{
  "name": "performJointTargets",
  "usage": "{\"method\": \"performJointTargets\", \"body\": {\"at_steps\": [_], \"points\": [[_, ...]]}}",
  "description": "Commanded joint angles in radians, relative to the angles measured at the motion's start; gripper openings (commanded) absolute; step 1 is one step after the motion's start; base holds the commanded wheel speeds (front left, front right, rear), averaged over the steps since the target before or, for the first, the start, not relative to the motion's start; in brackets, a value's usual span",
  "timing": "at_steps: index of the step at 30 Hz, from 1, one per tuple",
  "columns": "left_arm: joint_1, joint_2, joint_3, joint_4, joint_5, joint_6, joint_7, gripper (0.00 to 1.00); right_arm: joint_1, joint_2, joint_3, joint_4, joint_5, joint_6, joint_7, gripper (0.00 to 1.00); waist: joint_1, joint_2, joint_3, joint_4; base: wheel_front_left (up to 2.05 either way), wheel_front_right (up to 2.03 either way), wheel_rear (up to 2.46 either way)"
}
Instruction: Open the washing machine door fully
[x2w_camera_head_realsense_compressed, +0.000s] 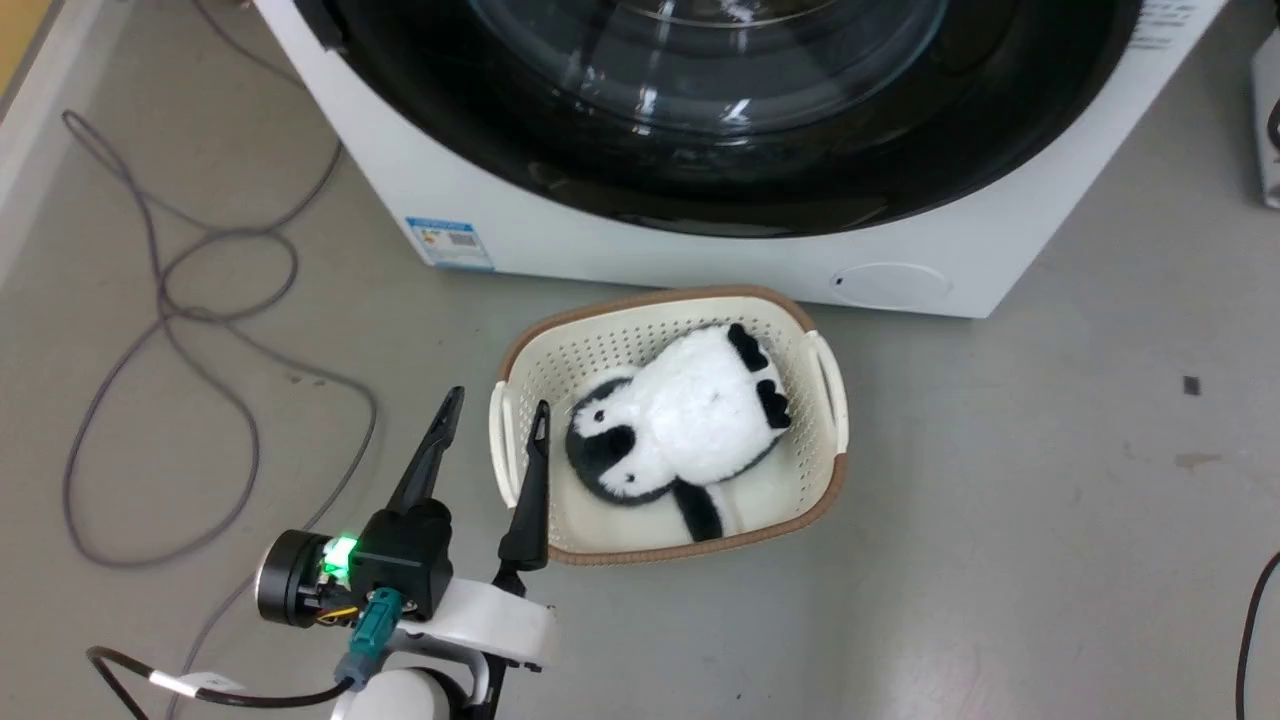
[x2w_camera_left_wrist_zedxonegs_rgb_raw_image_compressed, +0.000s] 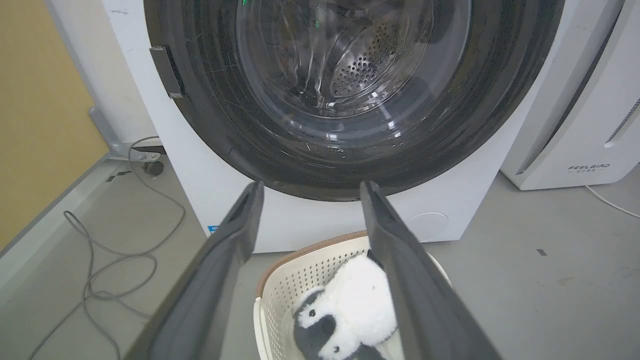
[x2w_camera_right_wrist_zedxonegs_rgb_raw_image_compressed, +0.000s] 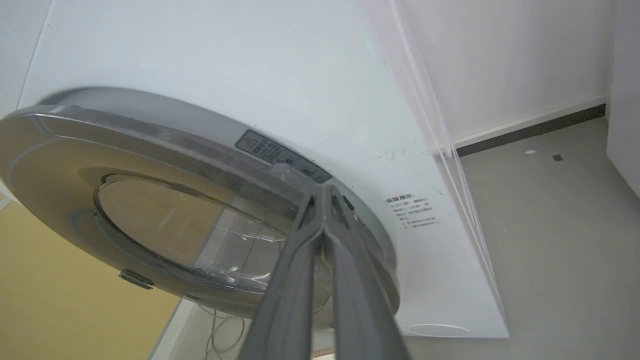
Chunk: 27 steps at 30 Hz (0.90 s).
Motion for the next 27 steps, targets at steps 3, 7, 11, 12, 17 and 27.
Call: {"method": "performJointTargets", "body": {"at_steps": [3,7,11,12,17,27], "points": [[-0.026,0.001,-0.015,-0.001,-0.01,0.01,-0.015,1.0,-0.076,-0.016,-0.014,0.05,0.039,0.0,0.04,0.0,-0.0001,0.0,0.023,0.02,0.0,0.0,0.0],[-0.034,0.001,-0.03,0.0,-0.016,0.017,-0.024,1.0,-0.139,-0.032,-0.038,0.112,0.079,0.0,0.095,0.0,-0.0001,0.0,0.041,0.037,0.0,0.0,0.0],[-0.04,0.001,-0.04,0.0,-0.021,0.023,-0.032,1.0,-0.208,-0.051,-0.061,0.19,0.108,0.0,0.161,0.0,-0.0001,0.0,0.059,0.05,0.0,0.0,0.0],[-0.042,0.001,-0.042,0.0,-0.022,0.024,-0.034,1.0,-0.227,-0.053,-0.069,0.205,0.12,0.0,0.177,0.0,-0.0001,0.0,0.064,0.053,0.0,0.0,0.0],[-0.053,0.001,-0.056,0.003,-0.026,0.028,-0.045,1.0,-0.305,-0.058,-0.094,0.283,0.172,0.0,0.274,0.0,-0.0001,0.0,0.081,0.068,0.0,0.0,0.0],[-0.072,0.001,-0.085,0.007,-0.036,0.037,-0.066,1.0,-0.411,-0.062,-0.132,0.393,0.227,-0.001,0.391,0.0,-0.0001,0.0,0.116,0.092,0.0,0.0,0.0]]}}
